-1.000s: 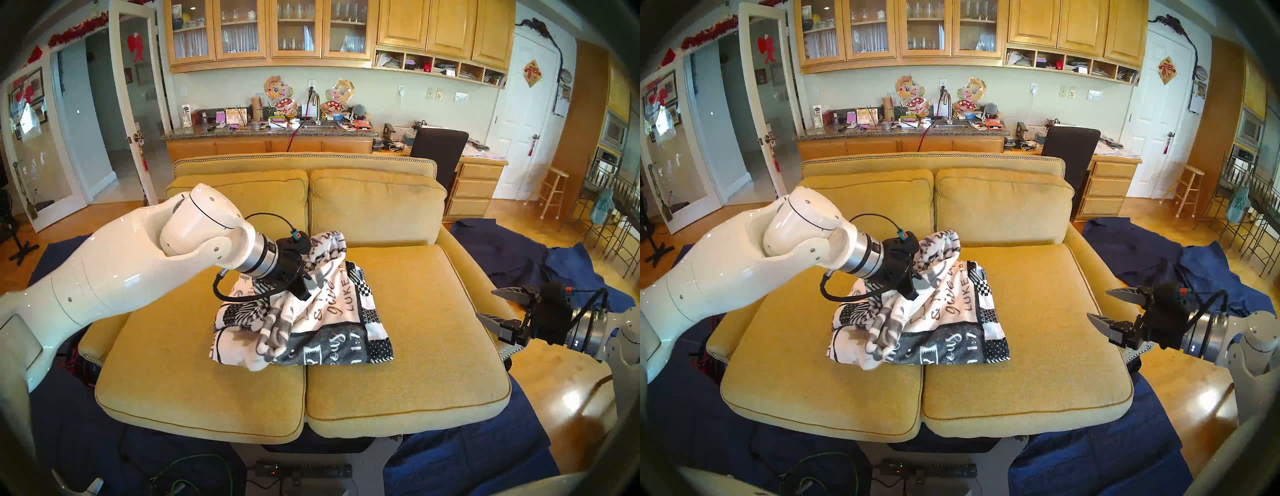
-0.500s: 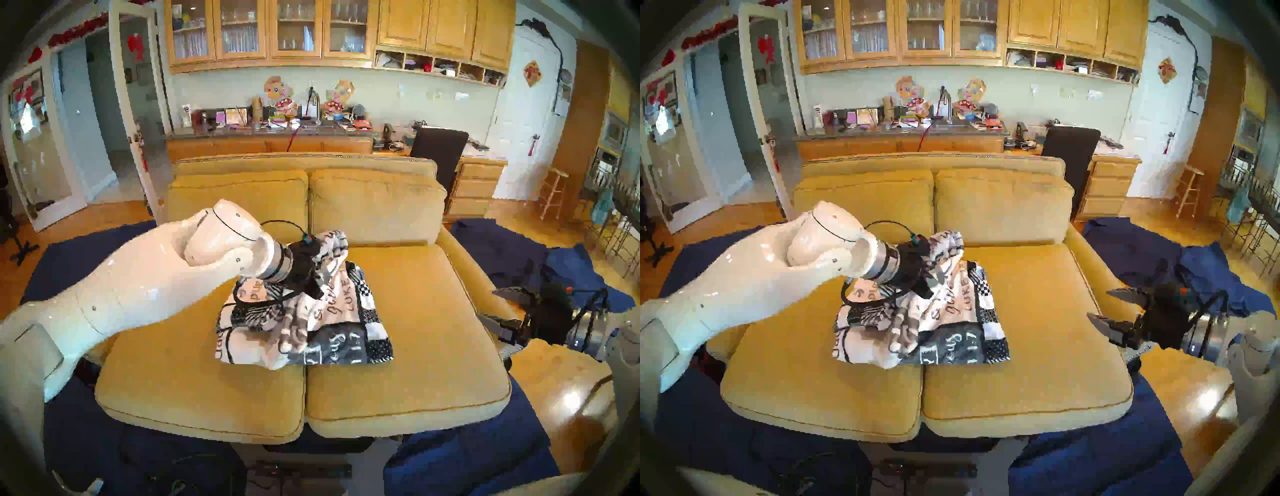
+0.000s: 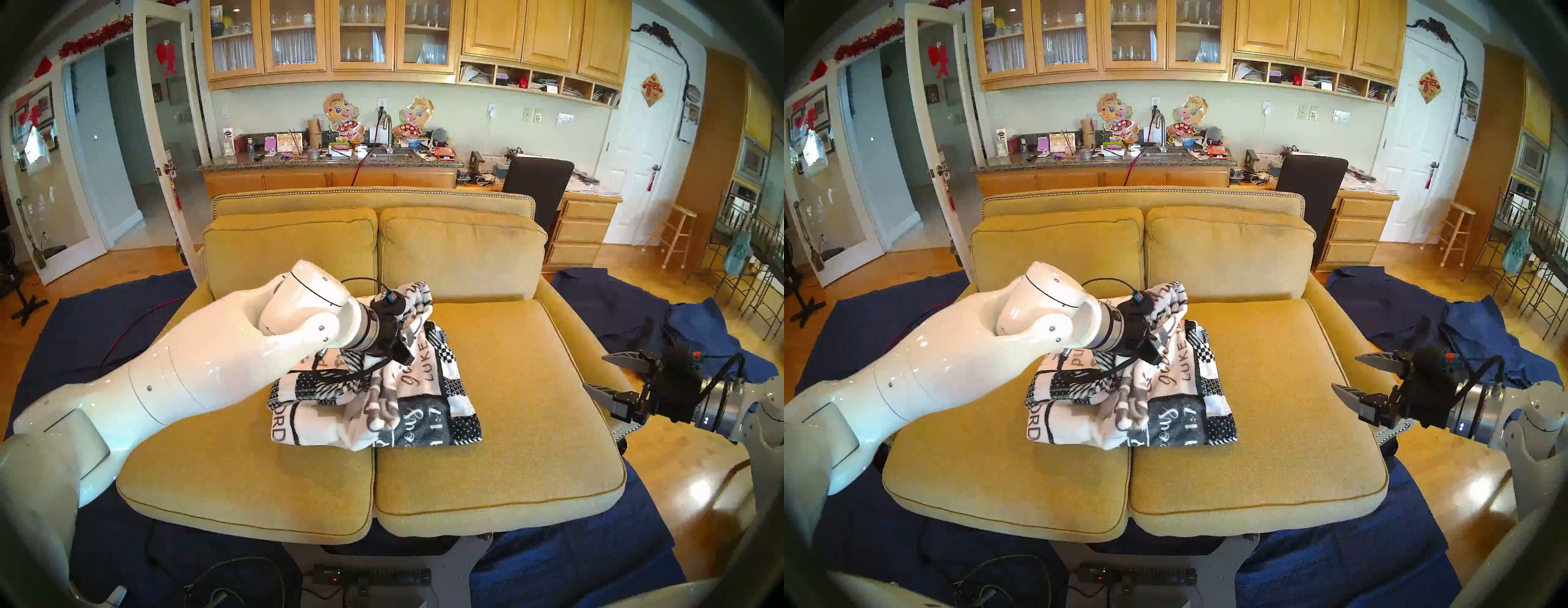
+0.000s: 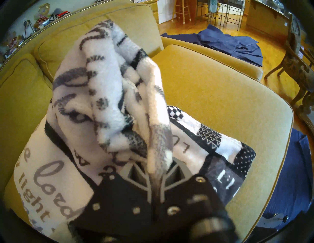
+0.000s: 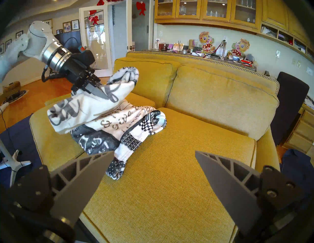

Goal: Fold the blanket in half twice

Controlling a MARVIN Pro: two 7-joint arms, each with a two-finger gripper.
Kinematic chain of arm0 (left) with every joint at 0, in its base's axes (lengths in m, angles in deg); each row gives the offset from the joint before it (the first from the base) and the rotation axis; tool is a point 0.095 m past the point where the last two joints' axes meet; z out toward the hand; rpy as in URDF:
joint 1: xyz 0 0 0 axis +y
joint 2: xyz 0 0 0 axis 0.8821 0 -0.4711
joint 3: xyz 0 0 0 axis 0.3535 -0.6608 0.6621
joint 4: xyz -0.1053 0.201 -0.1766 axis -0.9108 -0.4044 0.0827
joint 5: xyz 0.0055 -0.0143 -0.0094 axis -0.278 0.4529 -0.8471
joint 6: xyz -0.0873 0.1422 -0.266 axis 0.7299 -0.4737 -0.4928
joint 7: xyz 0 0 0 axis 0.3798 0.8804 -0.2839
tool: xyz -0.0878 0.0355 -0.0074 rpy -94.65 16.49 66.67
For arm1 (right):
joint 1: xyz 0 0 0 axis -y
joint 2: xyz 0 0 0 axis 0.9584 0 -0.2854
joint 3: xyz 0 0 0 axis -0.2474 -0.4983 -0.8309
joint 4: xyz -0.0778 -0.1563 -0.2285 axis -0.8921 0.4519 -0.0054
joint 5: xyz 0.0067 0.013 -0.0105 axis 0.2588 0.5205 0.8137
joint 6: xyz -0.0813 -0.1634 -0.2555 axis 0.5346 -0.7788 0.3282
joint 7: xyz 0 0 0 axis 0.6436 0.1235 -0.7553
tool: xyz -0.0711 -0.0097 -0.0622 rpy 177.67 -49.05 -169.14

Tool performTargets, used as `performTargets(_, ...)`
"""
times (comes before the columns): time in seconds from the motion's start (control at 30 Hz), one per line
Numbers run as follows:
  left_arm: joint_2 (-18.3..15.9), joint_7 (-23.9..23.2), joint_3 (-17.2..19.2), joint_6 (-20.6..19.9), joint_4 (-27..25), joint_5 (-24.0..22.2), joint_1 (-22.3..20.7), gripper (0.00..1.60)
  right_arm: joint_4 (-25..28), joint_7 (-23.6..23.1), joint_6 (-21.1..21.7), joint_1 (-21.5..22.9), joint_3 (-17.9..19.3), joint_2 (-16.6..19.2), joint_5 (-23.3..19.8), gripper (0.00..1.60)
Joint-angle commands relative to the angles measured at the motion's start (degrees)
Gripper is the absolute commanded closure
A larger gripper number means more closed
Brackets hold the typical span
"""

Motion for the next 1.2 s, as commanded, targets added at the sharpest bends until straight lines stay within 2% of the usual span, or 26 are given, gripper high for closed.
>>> performTargets(0.0,5.9,6.0,2.7,1.0,0.3,-1.7,0.9,1.6,0.4,0.1,-0.3,0.7,1.3,0.3,-0.2,0.0)
performTargets(0.47,13.3,20.6,5.1,2.4,0.5,-5.7,6.8,1.6,0.4,0.1,-0.3,0.8,1.5,0.3,-0.2,0.0)
performTargets(0.57,13.8,22.3,5.3,2.8,0.3,-6.2,7.6,1.6,0.4,0.1,-0.3,0.8,1.5,0.3,-0.2,0.0)
performTargets(0.6,15.2,25.0,6.0,3.2,0.4,-6.6,8.7,1.6,0.4,0.1,-0.3,0.8,1.5,0.3,-0.2,0.0)
performTargets(0.67,16.1,27.0,6.4,3.8,0.5,-7.0,9.6,1.53,0.4,0.1,-0.3,0.8,1.6,0.3,-0.2,0.0)
performTargets(0.73,17.4,29.8,7.0,4.4,0.6,-7.5,10.8,1.55,0.4,0.1,-0.3,0.8,1.6,0.2,-0.2,0.0)
performTargets(0.8,17.8,30.6,7.1,4.6,0.6,-7.7,11.2,1.54,0.4,0.1,-0.3,0.8,1.6,0.2,-0.2,0.0)
performTargets(1.0,21.9,39.4,8.6,6.9,0.0,-9.3,15.8,1.6,0.5,0.0,-0.3,0.7,1.9,0.2,-0.2,0.0)
performTargets(1.17,24.2,44.3,9.5,8.5,-0.4,-9.8,18.1,1.6,0.6,0.0,-0.3,0.7,2.0,0.2,-0.2,0.0)
